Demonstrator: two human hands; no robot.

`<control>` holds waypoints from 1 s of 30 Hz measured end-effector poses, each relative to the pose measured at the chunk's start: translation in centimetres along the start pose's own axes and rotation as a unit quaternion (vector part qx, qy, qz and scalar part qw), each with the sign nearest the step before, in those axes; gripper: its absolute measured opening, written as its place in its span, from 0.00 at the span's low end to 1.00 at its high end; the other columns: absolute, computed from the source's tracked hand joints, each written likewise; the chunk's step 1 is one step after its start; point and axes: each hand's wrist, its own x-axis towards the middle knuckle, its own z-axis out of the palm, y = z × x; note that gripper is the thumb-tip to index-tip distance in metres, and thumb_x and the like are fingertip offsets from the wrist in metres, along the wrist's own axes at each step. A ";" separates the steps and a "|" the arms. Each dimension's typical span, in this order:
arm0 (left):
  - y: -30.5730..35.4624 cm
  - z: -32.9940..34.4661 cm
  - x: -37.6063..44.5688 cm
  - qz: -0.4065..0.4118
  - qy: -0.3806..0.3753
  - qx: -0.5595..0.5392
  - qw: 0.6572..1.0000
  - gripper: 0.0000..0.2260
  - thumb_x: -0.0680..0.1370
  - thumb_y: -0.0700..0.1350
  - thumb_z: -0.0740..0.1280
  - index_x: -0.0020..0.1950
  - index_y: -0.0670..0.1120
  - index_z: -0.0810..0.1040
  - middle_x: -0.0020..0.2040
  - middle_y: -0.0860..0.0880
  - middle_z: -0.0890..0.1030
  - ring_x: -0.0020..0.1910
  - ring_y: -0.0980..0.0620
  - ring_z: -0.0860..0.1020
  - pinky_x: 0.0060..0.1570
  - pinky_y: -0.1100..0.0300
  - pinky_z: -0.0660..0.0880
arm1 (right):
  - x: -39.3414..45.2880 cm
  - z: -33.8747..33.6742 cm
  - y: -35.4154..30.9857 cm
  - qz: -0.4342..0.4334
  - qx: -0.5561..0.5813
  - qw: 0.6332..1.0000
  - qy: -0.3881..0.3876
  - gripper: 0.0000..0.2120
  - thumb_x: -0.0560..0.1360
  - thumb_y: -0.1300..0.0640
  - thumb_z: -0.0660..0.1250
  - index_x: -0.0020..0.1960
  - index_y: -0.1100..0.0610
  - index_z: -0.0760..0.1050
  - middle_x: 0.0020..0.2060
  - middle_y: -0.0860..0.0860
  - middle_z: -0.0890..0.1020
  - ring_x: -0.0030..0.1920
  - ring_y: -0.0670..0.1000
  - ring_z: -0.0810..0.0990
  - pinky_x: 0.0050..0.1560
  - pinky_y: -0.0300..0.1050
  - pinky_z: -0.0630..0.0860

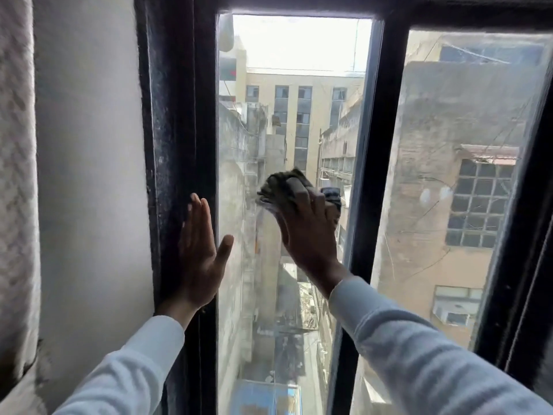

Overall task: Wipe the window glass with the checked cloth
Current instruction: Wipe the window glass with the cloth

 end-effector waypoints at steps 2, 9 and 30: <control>1.0 -0.7 -0.3 -0.030 0.013 -0.048 0.998 0.35 0.87 0.66 0.49 0.89 0.57 0.38 0.90 0.57 0.41 0.90 0.56 0.42 0.86 0.60 0.40 | -5.9 -0.7 -0.8 0.018 0.030 0.999 -0.032 0.30 0.79 0.57 0.78 0.80 0.50 0.77 0.76 0.52 0.76 0.70 0.57 0.75 0.62 0.57 0.78; 8.9 0.3 0.7 0.081 -0.005 0.054 0.995 0.38 0.83 0.51 0.69 0.89 0.45 0.55 0.91 0.47 0.53 0.90 0.49 0.53 0.86 0.50 0.56 | -15.4 -8.2 6.0 0.060 0.153 0.984 -0.073 0.24 0.85 0.58 0.70 0.80 0.58 0.75 0.76 0.54 0.77 0.74 0.54 0.78 0.72 0.48 0.72; 19.9 11.3 2.6 0.247 -0.160 0.263 0.919 0.55 0.78 0.69 0.66 0.88 0.45 0.35 0.89 0.48 0.33 0.89 0.49 0.38 0.88 0.45 0.45 | -12.0 -6.1 20.8 0.234 -0.045 0.970 -0.047 0.34 0.89 0.40 0.46 0.90 0.48 0.38 0.90 0.53 0.43 0.91 0.59 0.46 0.88 0.68 0.47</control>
